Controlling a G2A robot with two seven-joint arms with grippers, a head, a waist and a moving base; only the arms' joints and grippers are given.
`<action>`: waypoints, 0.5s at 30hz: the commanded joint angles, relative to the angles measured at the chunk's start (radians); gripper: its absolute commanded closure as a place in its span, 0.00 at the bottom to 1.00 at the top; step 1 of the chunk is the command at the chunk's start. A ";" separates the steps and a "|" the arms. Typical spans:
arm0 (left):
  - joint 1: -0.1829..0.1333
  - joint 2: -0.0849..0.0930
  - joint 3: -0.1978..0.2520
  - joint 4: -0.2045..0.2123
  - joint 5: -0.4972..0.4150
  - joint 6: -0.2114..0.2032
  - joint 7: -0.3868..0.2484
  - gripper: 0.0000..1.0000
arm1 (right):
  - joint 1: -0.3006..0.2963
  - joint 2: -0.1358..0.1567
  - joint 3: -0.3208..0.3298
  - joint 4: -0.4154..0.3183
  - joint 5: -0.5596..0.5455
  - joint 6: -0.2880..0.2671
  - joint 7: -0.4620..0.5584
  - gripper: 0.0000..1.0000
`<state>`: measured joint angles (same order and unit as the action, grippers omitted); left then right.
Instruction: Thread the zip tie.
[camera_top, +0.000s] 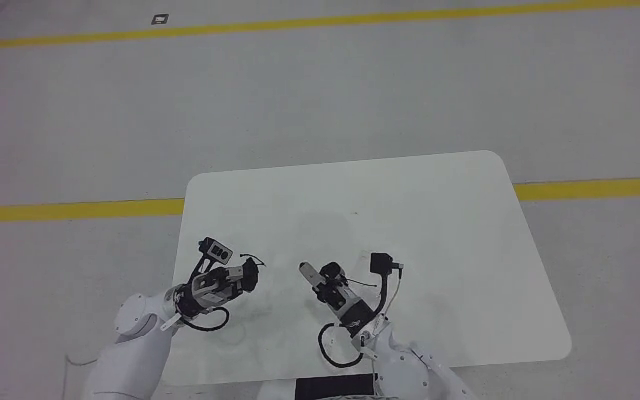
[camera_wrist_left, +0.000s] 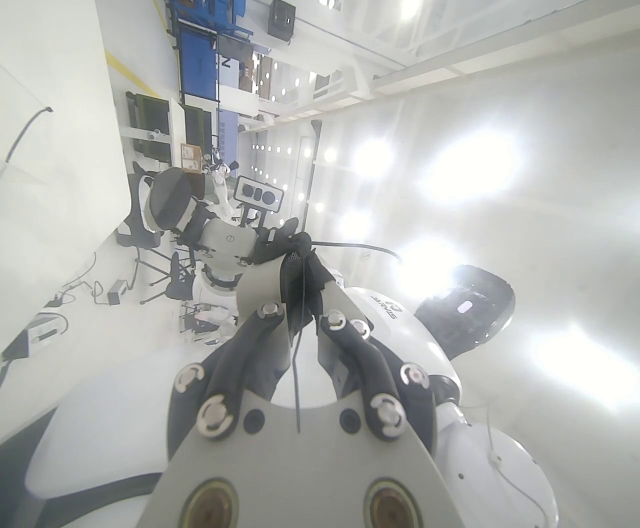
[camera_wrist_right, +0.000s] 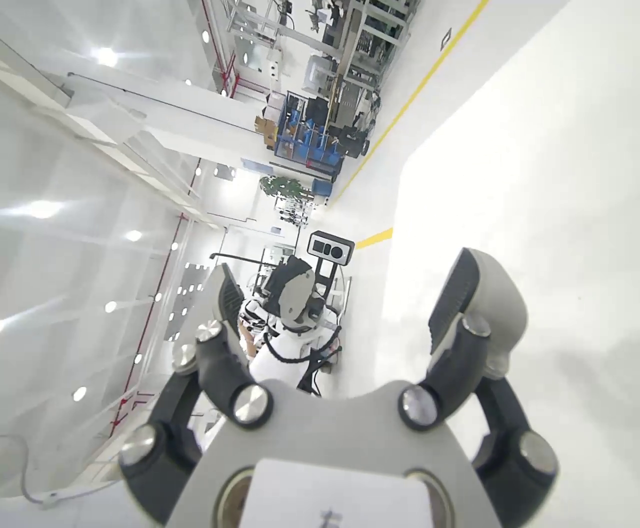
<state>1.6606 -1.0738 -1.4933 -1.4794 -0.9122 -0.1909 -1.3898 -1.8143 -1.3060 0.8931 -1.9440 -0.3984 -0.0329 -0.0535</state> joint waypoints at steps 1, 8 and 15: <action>-0.001 -0.002 0.011 -0.001 -0.004 0.014 0.025 1.00 | 0.002 -0.001 -0.001 0.010 0.016 0.002 0.009 0.00; -0.019 -0.012 0.083 0.040 -0.144 0.093 0.000 1.00 | 0.018 -0.014 -0.005 0.087 0.421 -0.145 0.100 0.00; -0.039 -0.009 0.119 0.055 -0.161 0.075 0.000 1.00 | 0.042 -0.019 -0.003 0.141 0.648 -0.175 0.192 0.00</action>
<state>1.6212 -1.0833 -1.3738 -1.4235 -1.0744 -0.1158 -1.3900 -1.7713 -1.3256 0.8900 -1.8013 0.2720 -0.2077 0.1415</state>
